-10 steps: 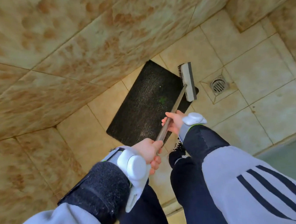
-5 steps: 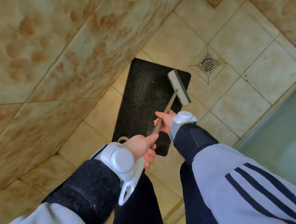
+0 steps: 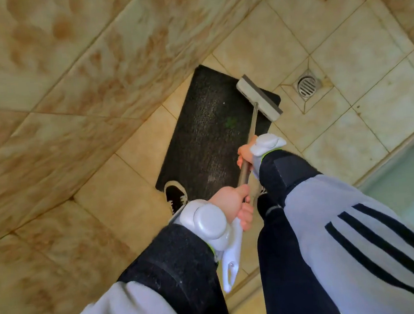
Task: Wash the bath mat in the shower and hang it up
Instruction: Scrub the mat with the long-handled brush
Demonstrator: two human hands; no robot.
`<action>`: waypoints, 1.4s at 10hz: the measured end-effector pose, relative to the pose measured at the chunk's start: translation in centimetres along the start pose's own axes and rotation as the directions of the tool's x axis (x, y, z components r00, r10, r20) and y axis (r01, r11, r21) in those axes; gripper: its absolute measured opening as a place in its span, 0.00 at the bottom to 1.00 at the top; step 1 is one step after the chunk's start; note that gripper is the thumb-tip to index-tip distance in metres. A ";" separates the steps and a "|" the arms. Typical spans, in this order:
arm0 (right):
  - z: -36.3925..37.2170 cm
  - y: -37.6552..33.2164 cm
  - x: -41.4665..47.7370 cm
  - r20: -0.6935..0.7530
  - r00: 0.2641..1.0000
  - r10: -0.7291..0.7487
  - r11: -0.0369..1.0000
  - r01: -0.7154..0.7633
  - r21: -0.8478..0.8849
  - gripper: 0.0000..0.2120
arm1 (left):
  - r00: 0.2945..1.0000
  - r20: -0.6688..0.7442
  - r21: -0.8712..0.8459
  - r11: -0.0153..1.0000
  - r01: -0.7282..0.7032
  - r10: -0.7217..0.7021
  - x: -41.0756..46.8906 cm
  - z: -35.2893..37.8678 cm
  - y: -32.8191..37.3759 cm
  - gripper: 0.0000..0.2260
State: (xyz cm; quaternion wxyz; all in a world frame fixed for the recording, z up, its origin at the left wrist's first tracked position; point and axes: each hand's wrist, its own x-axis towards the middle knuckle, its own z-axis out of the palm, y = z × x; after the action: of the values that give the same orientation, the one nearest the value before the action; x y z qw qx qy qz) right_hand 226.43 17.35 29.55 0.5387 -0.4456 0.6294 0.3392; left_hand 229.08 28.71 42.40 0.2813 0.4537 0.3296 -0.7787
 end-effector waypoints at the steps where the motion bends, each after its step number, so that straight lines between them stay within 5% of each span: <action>1: 1.7 1.7 -3.0 0.165 0.986 0.023 0.992 -0.002 -0.125 0.05 | 0.999 -0.029 -0.056 0.998 -0.017 0.015 -0.6 -1.2 -3.5 0.18; 3: 8.3 6.7 -4.9 0.188 0.965 0.184 0.982 -0.173 -0.070 0.15 | 0.988 -0.126 -0.072 0.994 0.080 -0.089 -5.1 -3.5 -8.0 0.18; 7: -3.1 2.5 1.5 -0.094 0.995 -0.017 0.981 -0.001 -0.193 0.19 | 0.997 0.011 -0.166 0.983 -0.074 0.077 3.4 3.7 -2.0 0.21; 10: 3.5 7.6 -4.6 0.113 0.993 0.023 0.823 0.046 -0.567 0.18 | 0.999 0.029 -0.412 0.910 0.040 -0.031 0.4 1.1 -8.9 0.25; 11: 7.2 11.3 -6.4 0.248 0.963 0.109 0.784 0.070 -0.617 0.16 | 0.989 0.021 -0.373 0.916 0.146 -0.149 -0.7 -1.0 -12.6 0.28; 12: 7.1 11.3 -7.6 0.286 0.942 0.175 0.825 0.018 -0.564 0.15 | 0.990 -0.016 -0.347 0.929 0.126 -0.141 -2.1 -1.1 -12.2 0.20; 14: 2.3 6.2 -5.3 0.071 0.997 -0.020 0.922 0.046 -0.384 0.17 | 0.996 0.093 -0.289 0.957 0.029 -0.002 -0.6 0.4 -7.4 0.19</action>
State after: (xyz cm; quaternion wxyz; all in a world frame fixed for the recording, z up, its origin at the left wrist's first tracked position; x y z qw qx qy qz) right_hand 221.63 22.80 33.98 0.4668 -0.5417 0.5249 0.4616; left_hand 223.72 33.07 45.03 0.3534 0.3686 0.4307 -0.7441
